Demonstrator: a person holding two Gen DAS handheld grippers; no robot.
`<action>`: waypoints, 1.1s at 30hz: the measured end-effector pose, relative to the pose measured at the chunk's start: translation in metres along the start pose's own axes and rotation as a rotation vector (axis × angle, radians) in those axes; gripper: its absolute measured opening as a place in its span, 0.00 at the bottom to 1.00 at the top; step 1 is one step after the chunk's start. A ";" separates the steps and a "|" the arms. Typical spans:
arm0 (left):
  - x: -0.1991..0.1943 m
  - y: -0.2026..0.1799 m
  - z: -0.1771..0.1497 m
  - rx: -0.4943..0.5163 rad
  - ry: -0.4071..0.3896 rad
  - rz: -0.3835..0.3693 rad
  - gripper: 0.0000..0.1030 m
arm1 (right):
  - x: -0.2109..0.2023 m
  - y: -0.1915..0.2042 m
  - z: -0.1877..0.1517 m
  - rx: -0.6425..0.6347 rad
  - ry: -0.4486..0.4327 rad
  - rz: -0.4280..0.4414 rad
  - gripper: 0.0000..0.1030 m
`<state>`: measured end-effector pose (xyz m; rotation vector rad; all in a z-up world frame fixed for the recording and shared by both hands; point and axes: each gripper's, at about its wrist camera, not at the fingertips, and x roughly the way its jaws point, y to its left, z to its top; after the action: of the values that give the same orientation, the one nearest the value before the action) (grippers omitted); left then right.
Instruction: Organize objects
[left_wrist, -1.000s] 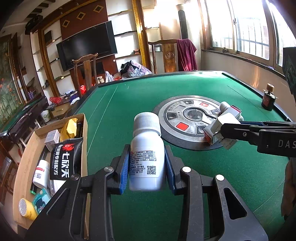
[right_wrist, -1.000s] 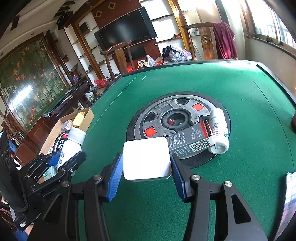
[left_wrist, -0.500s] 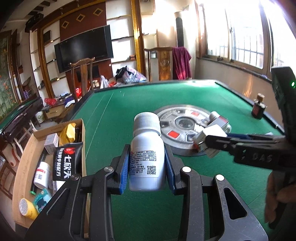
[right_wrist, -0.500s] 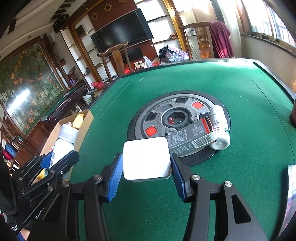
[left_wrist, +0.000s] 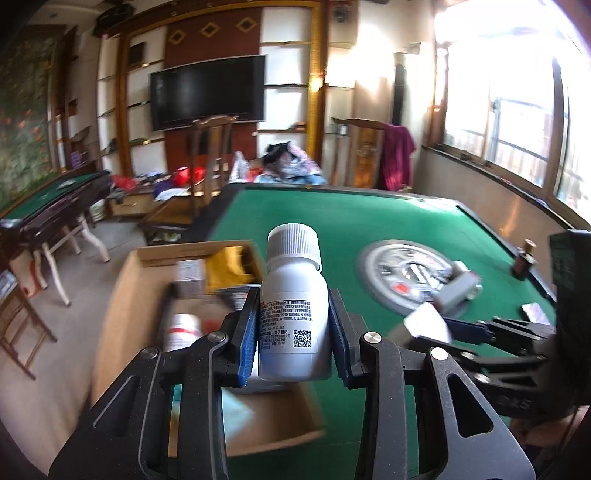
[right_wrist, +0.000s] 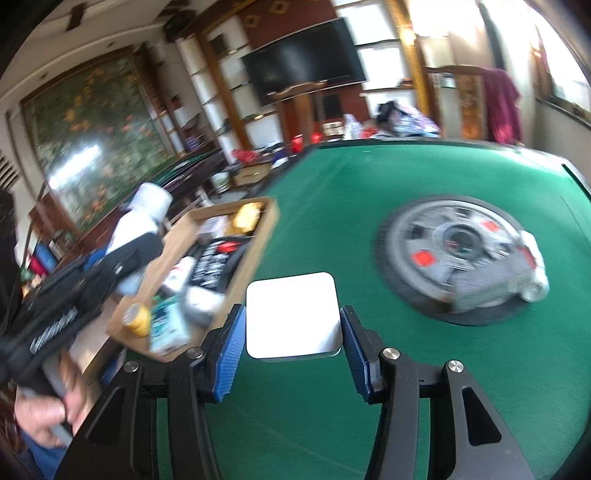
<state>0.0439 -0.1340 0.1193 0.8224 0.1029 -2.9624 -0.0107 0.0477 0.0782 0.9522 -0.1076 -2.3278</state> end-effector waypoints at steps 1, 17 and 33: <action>0.000 0.014 0.001 -0.019 0.003 0.011 0.33 | 0.005 0.010 0.003 -0.024 0.010 0.009 0.50; 0.067 0.139 -0.009 -0.197 0.210 0.081 0.33 | 0.142 0.113 0.100 -0.104 0.157 0.082 0.50; 0.088 0.143 -0.032 -0.220 0.271 0.075 0.33 | 0.266 0.141 0.138 -0.060 0.249 0.020 0.50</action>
<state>-0.0040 -0.2773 0.0400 1.1589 0.3931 -2.6901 -0.1762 -0.2382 0.0592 1.1950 0.0537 -2.1616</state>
